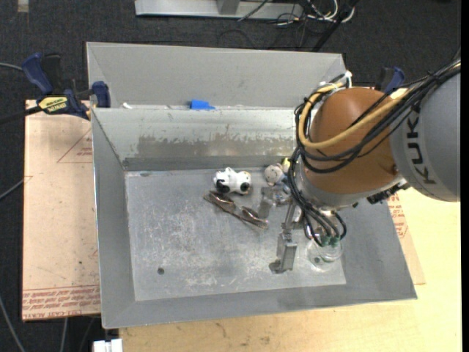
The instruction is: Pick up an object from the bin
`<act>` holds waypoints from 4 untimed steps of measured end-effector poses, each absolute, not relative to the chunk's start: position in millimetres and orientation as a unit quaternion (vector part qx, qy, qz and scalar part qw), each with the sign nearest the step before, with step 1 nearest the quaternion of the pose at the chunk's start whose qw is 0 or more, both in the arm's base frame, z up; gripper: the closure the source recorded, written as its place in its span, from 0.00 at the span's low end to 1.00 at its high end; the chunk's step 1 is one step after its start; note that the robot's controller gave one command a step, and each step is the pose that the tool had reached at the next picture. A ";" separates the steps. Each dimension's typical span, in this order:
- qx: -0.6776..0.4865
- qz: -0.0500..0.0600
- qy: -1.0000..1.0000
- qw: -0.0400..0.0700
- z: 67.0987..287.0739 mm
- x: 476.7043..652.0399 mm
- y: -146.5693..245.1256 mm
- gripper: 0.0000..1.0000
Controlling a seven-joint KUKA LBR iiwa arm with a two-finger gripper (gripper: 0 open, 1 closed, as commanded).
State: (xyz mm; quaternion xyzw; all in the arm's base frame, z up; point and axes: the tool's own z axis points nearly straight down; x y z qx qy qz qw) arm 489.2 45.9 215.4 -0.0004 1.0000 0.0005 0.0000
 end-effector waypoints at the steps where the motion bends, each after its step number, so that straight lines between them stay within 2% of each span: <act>1: 0.000 0.001 1.000 0.003 137.2 529.8 36.7 0.00; 2: 0.014 0.000 1.000 0.000 137.7 564.3 1.8 0.00; 3: 0.009 0.001 1.000 0.002 134.8 583.5 11.3 0.00; 4: 0.115 0.001 0.993 0.001 70.0 598.9 19.2 0.00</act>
Offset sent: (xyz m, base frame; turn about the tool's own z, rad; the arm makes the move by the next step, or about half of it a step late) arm 0.0784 -0.0482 -0.0730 0.0301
